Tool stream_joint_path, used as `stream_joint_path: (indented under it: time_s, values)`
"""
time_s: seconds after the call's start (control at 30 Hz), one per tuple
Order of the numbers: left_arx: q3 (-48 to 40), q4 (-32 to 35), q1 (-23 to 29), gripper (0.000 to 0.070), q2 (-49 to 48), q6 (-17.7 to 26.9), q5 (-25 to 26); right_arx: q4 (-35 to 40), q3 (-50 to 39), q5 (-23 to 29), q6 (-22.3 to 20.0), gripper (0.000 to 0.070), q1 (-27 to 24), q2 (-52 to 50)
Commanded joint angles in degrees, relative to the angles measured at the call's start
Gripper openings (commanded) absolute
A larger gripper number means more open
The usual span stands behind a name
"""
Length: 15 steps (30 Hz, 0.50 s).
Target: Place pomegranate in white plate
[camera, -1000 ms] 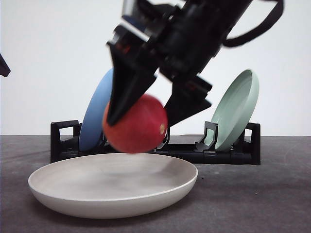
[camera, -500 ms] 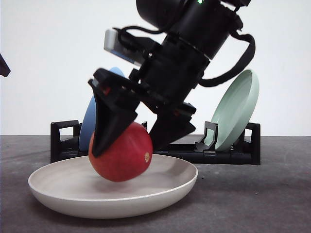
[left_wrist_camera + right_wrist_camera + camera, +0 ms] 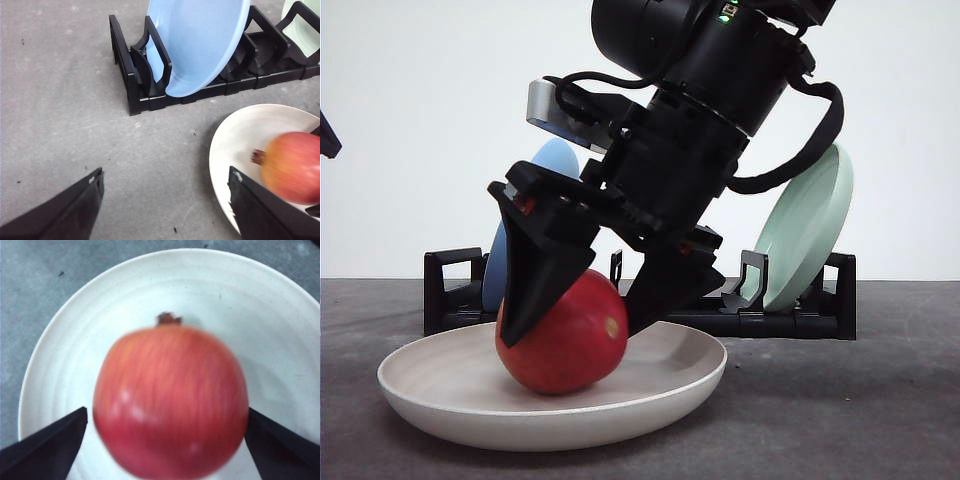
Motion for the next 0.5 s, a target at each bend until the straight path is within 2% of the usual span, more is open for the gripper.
stream_joint_path:
  time_s: [0.0,0.13,0.3,0.47]
  values:
    - [0.55,0.61,-0.13,0.0470,0.28,0.24,0.23,-0.07,1.77,-0.04,-0.11,0.0630,0.52,-0.18]
    - [0.55,0.57,-0.13,0.0470,0.28,0.24,0.23,-0.88,2.12,0.09,-0.55,0.0626,0.51,-3.36]
    - [0.55,0.42,-0.13,0.0470,0.28,0.22,0.22,2.15,-0.47,3.47,-2.39,0.0613,-0.39,-9.21]
    - [0.55,0.42,-0.13,0.0470,0.28,0.24,0.22,5.93,-5.85,0.27,-2.34,0.0613,-4.75,-16.59]
